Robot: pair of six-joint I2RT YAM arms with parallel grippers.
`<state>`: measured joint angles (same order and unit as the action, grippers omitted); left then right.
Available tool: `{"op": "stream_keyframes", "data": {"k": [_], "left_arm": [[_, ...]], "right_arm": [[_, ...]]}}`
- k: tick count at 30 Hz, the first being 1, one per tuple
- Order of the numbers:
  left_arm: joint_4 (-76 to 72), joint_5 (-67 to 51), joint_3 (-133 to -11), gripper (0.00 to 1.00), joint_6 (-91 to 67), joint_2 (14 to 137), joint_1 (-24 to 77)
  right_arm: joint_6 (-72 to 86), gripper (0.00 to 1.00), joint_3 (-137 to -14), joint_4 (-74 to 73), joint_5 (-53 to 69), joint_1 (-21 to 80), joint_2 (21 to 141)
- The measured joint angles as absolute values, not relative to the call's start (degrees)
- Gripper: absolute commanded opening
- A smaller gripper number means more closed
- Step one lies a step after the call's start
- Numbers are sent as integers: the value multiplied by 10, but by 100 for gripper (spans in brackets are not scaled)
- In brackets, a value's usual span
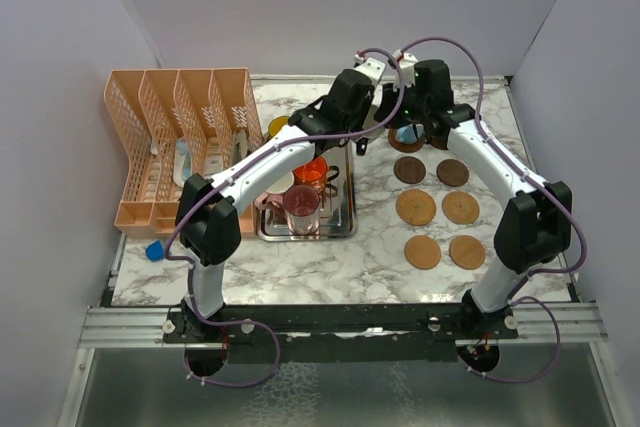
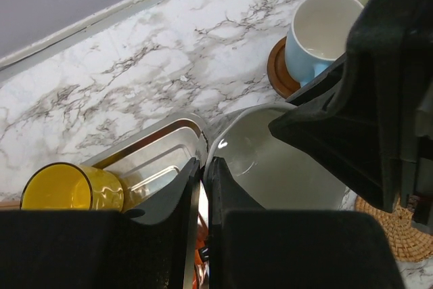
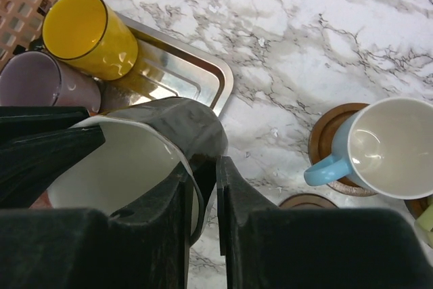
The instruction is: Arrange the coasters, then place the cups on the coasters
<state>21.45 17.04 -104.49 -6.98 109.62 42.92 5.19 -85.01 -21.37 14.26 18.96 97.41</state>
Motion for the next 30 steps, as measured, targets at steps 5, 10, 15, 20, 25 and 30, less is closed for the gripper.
{"op": "stream_keyframes", "data": {"k": [5, 10, 15, 20, 25, 30], "left_arm": [[190, 170, -1039, 0, -60, 1096, 434], [177, 153, -1028, 3, -32, 1096, 435], [176, 115, -1017, 33, -8, 1092, 435], [173, 31, -1010, 55, 22, 1052, 435], [170, -36, -997, 68, 53, 996, 435], [200, -78, -986, 77, 99, 965, 435]], "right_arm": [[42, 1, -850, -227, 118, 194, 978], [38, 1, -842, -227, 106, 194, 978], [36, 1, -818, -229, 99, 194, 968], [26, 1, -786, -237, 85, 194, 944], [14, 1, -755, -251, 68, 190, 917], [-3, 1, -727, -277, 57, 173, 855]]}}
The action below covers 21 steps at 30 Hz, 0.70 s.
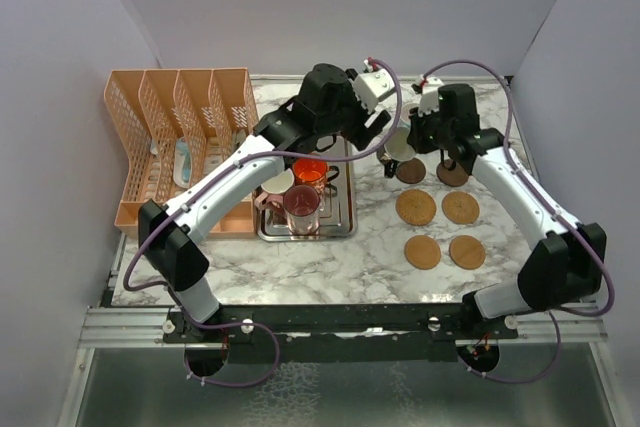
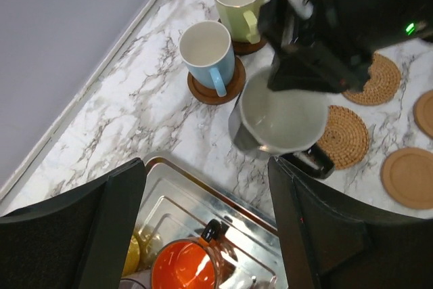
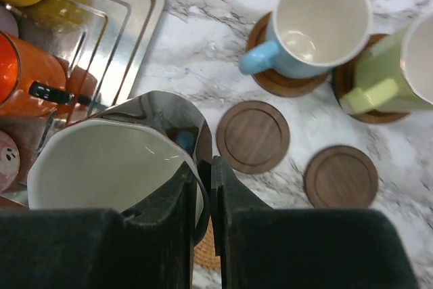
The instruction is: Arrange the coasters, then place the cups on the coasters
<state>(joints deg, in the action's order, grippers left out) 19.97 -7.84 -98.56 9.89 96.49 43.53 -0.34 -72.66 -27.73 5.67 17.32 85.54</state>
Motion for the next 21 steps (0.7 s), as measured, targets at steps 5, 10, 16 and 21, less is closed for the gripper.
{"op": "stream_keyframes", "data": {"k": [5, 10, 16, 21], "left_arm": [[259, -94, -985, 85, 166, 950, 434], [283, -92, -984, 90, 189, 949, 431], [289, -82, -970, 91, 211, 944, 428], [291, -74, -962, 91, 220, 938, 428]], "right_arm": [[-30, 1, -696, -322, 37, 122, 762], [-55, 1, -679, -343, 40, 54, 759], [-85, 1, -675, -349, 39, -20, 788], [-105, 1, -681, -352, 52, -47, 845]]}}
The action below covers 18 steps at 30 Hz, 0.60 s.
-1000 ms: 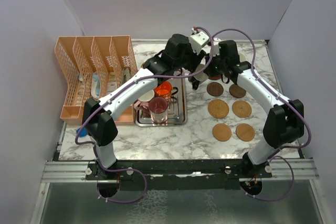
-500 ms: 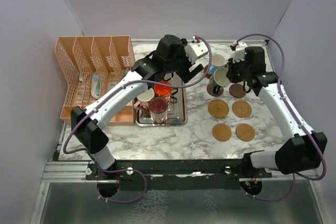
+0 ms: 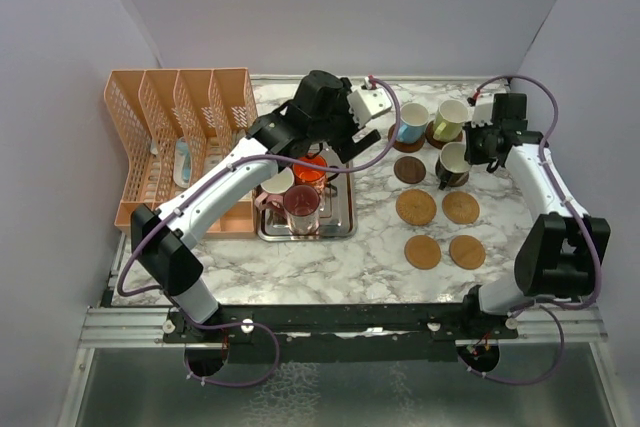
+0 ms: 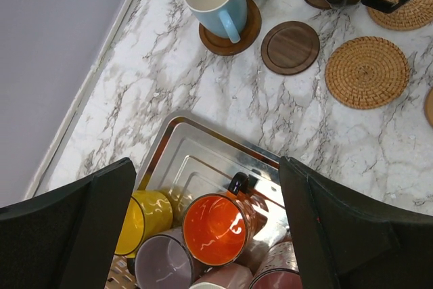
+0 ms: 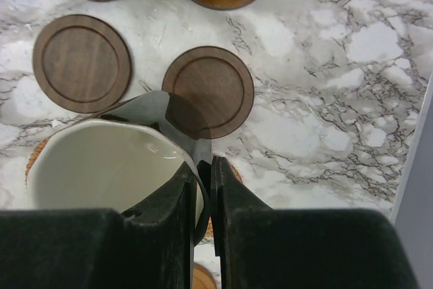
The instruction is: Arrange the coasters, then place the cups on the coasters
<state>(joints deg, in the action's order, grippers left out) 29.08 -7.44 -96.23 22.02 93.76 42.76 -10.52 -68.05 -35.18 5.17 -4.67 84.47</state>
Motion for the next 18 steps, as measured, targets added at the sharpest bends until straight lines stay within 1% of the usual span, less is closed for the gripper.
{"op": "stream_keyframes", "data": {"k": [9, 18], "left_arm": [[292, -74, -947, 91, 232, 921, 428], [292, -74, -942, 91, 234, 919, 428]], "right_arm": [[-123, 1, -719, -358, 65, -83, 918], [-115, 1, -744, -362, 78, -95, 957]]}}
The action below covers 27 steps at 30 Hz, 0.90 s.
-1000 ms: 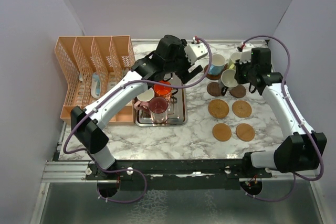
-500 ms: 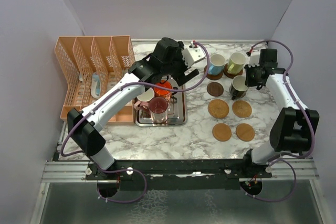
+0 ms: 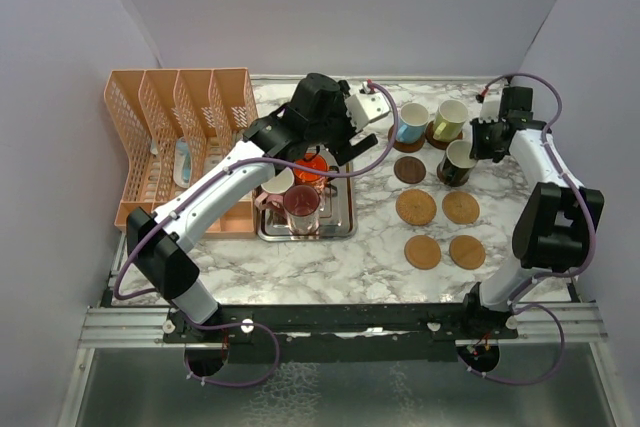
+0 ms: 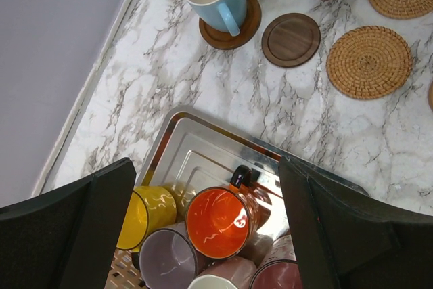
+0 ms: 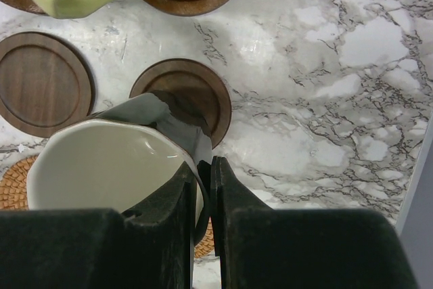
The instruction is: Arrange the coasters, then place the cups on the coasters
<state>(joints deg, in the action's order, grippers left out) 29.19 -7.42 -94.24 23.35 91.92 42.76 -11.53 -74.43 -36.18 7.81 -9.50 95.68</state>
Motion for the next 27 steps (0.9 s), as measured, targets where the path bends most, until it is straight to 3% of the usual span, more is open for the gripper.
{"op": "stream_keyframes", "data": {"k": [27], "left_arm": [[293, -75, -933, 91, 236, 914, 428]], "right_arm": [[-90, 1, -758, -365, 100, -117, 986]]}}
